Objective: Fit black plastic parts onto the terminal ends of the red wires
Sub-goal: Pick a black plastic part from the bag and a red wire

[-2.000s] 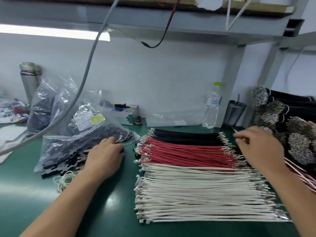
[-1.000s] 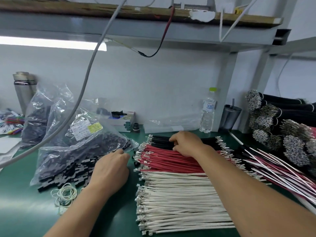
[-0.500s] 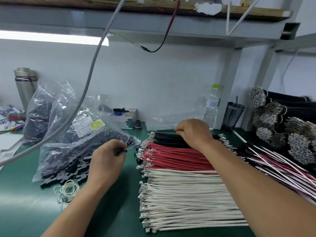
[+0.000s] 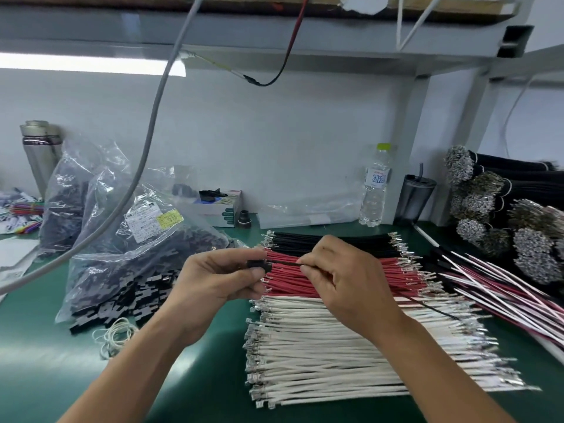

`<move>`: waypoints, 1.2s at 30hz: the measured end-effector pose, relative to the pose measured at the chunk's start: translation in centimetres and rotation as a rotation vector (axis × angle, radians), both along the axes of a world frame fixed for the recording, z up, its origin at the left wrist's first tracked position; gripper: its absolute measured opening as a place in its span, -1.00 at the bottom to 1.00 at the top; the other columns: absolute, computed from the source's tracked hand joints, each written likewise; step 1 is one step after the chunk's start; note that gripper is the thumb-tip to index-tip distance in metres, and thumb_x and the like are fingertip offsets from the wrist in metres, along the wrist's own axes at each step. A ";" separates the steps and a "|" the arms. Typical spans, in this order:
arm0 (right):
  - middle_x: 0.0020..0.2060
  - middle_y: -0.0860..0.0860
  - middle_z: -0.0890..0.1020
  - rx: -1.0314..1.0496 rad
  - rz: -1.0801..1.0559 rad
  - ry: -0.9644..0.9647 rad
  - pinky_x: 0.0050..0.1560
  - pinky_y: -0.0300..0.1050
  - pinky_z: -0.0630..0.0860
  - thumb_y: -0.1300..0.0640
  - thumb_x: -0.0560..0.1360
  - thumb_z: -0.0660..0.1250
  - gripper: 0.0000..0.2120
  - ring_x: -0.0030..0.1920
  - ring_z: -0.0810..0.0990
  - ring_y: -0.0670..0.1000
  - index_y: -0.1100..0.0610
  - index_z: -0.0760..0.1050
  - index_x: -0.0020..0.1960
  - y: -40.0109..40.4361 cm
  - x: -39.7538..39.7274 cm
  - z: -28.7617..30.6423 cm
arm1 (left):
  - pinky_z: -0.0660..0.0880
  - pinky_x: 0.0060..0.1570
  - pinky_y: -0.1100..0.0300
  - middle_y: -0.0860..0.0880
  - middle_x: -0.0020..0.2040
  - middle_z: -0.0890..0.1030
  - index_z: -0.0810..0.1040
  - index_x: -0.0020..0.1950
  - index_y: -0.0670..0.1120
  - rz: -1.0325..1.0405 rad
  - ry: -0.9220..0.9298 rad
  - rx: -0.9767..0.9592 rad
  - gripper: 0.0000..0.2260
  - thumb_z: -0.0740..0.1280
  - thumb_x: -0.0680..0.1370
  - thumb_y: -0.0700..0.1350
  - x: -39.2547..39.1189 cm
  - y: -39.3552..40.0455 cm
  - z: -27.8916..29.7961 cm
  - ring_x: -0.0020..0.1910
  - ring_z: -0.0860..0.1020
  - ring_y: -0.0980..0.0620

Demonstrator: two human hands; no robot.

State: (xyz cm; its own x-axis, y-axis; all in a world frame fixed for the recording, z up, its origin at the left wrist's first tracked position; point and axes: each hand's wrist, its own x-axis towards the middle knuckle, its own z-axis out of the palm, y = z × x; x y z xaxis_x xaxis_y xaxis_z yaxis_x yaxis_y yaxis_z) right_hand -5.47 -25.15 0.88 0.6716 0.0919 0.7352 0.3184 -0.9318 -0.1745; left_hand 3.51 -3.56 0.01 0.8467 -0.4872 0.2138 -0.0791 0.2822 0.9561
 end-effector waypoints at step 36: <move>-0.24 -0.18 0.64 0.222 0.119 0.296 -0.07 0.05 0.55 0.03 0.51 0.46 -0.93 -0.16 0.61 -0.12 -0.06 0.67 -0.15 -0.5 -0.7 0.9 | 0.67 -0.05 0.14 -0.28 -0.08 0.73 0.77 -0.02 -0.18 -0.039 -0.094 0.110 -0.65 0.63 0.22 -0.19 -0.3 -0.3 -0.2 -0.13 0.72 -0.14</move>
State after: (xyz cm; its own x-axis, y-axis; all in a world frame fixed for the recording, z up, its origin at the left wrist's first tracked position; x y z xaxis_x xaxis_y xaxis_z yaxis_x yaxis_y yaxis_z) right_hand -6.17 -25.67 1.75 0.8518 0.0425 0.5222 0.3279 -0.8207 -0.4679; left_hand 3.19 -3.83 -0.14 0.8051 -0.5446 0.2351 -0.1611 0.1807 0.9703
